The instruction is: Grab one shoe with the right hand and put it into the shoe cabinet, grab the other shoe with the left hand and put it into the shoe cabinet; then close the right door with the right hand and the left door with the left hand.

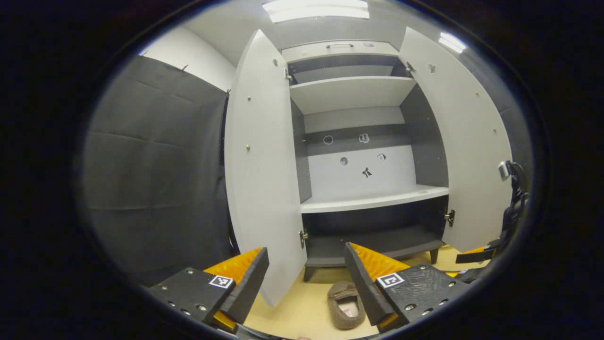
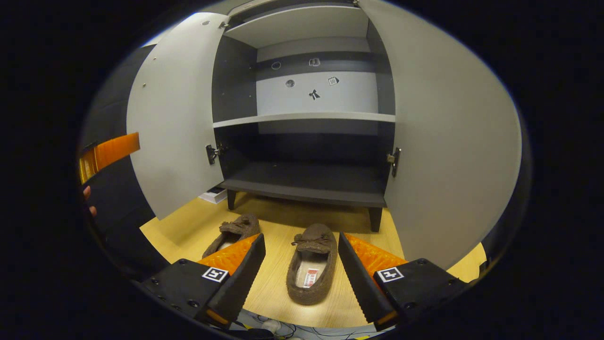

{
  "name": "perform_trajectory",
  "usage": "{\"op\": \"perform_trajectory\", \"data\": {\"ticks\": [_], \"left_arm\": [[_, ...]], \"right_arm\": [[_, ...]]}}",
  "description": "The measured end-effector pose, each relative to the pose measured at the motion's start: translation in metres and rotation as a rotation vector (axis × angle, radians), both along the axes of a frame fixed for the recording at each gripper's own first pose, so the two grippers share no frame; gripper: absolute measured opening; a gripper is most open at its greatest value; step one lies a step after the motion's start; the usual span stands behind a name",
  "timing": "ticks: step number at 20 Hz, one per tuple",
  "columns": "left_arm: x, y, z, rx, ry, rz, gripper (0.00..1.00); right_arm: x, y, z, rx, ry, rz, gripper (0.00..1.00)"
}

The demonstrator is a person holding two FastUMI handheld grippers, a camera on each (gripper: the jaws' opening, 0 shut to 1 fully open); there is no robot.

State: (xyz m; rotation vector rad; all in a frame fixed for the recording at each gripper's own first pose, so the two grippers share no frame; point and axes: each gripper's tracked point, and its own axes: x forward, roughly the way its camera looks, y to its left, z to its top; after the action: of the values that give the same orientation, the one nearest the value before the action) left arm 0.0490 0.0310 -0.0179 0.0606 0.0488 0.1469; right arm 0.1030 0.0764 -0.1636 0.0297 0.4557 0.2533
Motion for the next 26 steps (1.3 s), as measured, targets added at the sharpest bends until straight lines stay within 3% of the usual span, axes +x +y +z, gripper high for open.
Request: {"op": "perform_trajectory", "data": {"ticks": [2, 3, 4, 5, 6, 8, 9, 10, 12, 14, 15, 19, 20, 21, 22, 24, 26], "left_arm": [[0.005, 0.004, -0.002, 0.01, 0.005, -0.005, 0.94], [0.007, 0.006, -0.004, 0.017, 0.01, -0.005, 0.99], [0.008, 0.01, -0.007, 0.021, 0.016, -0.002, 0.94], [0.01, 0.012, -0.009, 0.019, 0.021, -0.002, 0.99], [0.012, 0.015, -0.011, 0.015, 0.026, 0.0, 0.93], [0.013, 0.021, -0.015, 0.016, 0.035, 0.008, 0.94], [0.013, 0.023, -0.016, 0.015, 0.04, 0.012, 0.99], [0.011, 0.026, -0.02, 0.013, 0.047, 0.014, 0.89], [0.009, 0.029, -0.025, 0.009, 0.06, 0.02, 0.94], [0.008, 0.032, -0.029, 0.008, 0.071, 0.026, 0.93], [0.008, 0.033, -0.03, 0.007, 0.074, 0.027, 0.93], [0.008, 0.037, -0.032, 0.01, 0.079, 0.028, 0.93], [0.006, 0.037, -0.033, 0.01, 0.081, 0.027, 0.89], [0.007, 0.037, -0.033, 0.01, 0.083, 0.023, 0.93], [0.006, 0.036, -0.035, 0.009, 0.086, 0.018, 0.93], [0.006, 0.036, -0.038, 0.009, 0.095, 0.011, 0.93], [0.006, 0.036, -0.041, 0.006, 0.1, 0.007, 0.93]], "right_arm": [[0.005, 0.009, -0.017, 0.002, 0.049, 0.011, 0.98], [0.007, 0.013, -0.025, 0.001, 0.073, 0.017, 0.96], [0.009, 0.017, -0.034, -0.003, 0.098, 0.023, 0.96], [0.011, 0.022, -0.042, -0.003, 0.122, 0.03, 0.96], [0.011, 0.026, -0.051, -0.003, 0.155, 0.037, 0.96], [0.014, 0.031, -0.068, -0.001, 0.216, 0.041, 0.97], [0.016, 0.034, -0.075, -0.005, 0.237, 0.043, 0.96], [0.019, 0.035, -0.08, -0.012, 0.252, 0.045, 0.95], [0.026, 0.04, -0.091, -0.029, 0.278, 0.055, 0.94], [0.033, 0.044, -0.102, -0.052, 0.299, 0.059, 0.84], [0.037, 0.045, -0.103, -0.051, 0.307, 0.067, 0.91], [0.046, 0.046, -0.124, -0.085, 0.357, 0.041, 0.62], [0.048, 0.044, -0.127, -0.095, 0.367, 0.03, 0.55], [0.05, 0.039, -0.133, -0.12, 0.38, 0.016, 0.39], [0.05, 0.03, -0.131, -0.153, 0.38, -0.005, 0.33], [0.054, 0.032, -0.133, -0.149, 0.381, 0.002, 0.11], [0.052, 0.03, -0.127, -0.144, 0.361, 0.012, 0.0]]}}
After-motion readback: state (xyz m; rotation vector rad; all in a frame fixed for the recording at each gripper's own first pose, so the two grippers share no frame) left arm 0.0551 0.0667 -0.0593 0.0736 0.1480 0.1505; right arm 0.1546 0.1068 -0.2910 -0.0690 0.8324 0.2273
